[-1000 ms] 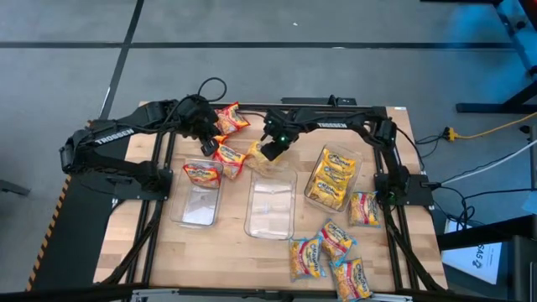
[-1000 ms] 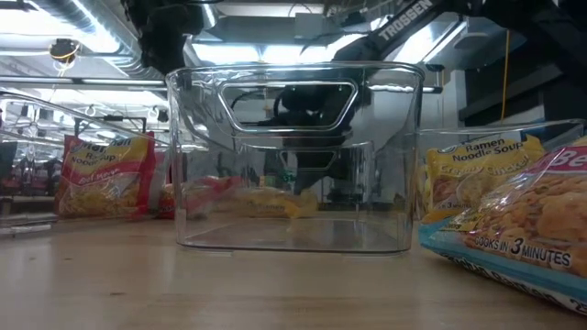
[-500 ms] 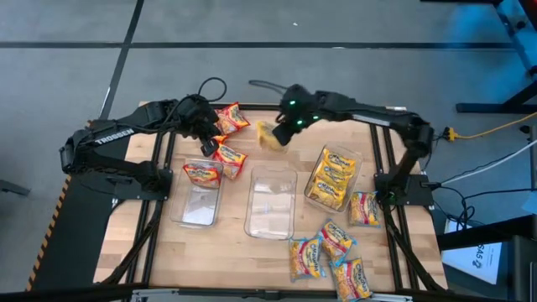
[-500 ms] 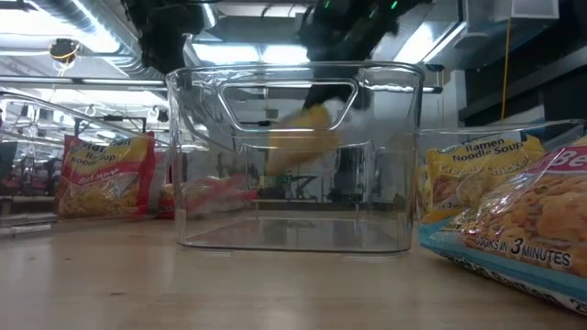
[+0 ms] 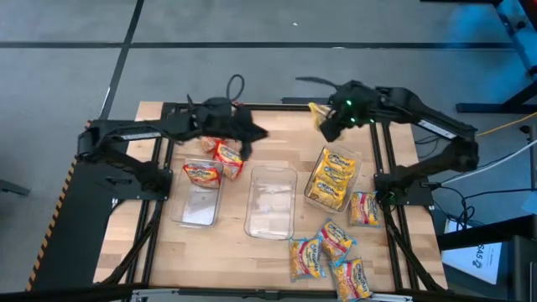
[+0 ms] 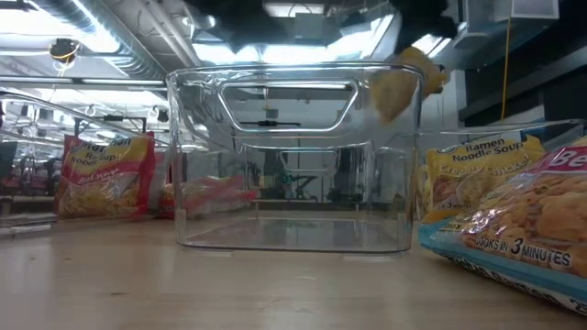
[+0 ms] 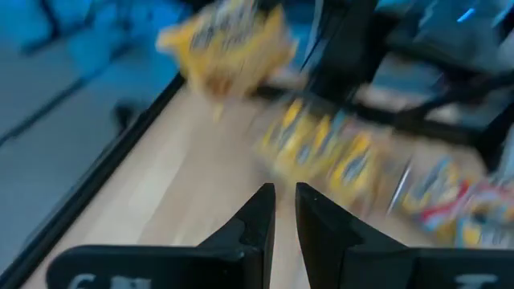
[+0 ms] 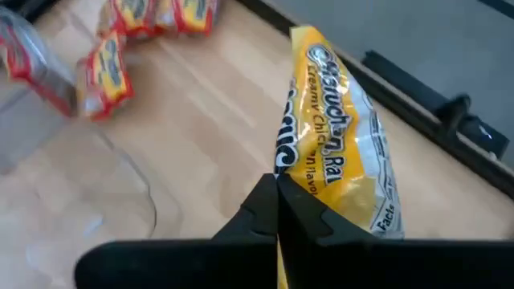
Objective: Sort Maruchan noodles
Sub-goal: Put the yellow noodle pack into the right transparent bin
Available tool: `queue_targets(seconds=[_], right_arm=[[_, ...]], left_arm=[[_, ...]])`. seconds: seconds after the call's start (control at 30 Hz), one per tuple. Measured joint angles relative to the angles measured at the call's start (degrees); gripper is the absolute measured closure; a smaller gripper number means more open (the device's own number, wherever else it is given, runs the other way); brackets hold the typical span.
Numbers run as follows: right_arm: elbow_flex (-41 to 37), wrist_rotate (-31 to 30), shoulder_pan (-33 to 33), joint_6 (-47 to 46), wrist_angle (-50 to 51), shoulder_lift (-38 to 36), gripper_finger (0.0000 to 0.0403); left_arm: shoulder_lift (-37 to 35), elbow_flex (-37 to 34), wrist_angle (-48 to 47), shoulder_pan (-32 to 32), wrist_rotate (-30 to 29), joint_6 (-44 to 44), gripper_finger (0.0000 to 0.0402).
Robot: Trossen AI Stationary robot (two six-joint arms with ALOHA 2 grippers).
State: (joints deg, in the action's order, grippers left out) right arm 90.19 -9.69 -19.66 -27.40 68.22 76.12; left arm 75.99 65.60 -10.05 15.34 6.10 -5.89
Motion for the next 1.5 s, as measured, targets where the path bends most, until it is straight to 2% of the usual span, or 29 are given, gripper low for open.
queue_targets(seconds=[0.17, 0.33, 0.6, 0.77, 1.03, 1.3, 1.5], right_arm=[[0.00, -6.07, 4.88, -4.95, 9.14, -2.29, 0.0403], [0.00, -8.70, 10.27, -9.81, 16.73, -2.41, 0.0403], [-0.28, -9.17, 20.28, -16.16, 18.55, -2.31, 0.0403], [-3.93, -10.61, 27.73, -22.25, 18.05, -2.13, 0.0403], [-8.10, -13.24, 37.11, -30.53, 11.62, -2.13, 0.0403], [-12.78, -15.62, 42.11, -37.52, 3.17, -1.99, 0.0403], [-13.49, -16.85, 42.12, -39.06, 0.99, -0.23, 0.0403]], left_arm=[[7.96, 0.02, 19.09, -4.45, 0.54, -1.84, 0.0357], [15.50, 0.02, 26.19, -7.31, 2.72, -7.04, 0.0357], [20.62, 1.52, 28.54, -13.30, -0.16, -7.50, 0.0357], [21.08, 4.06, 28.70, -16.49, -6.16, -6.14, 0.0357], [21.08, 5.49, 28.50, -18.92, -10.55, -4.51, 0.0357], [20.62, 5.56, 23.46, -21.45, -10.52, -4.94, 0.0357], [20.00, 5.59, 22.26, -23.51, -9.67, -5.97, 0.0357]])
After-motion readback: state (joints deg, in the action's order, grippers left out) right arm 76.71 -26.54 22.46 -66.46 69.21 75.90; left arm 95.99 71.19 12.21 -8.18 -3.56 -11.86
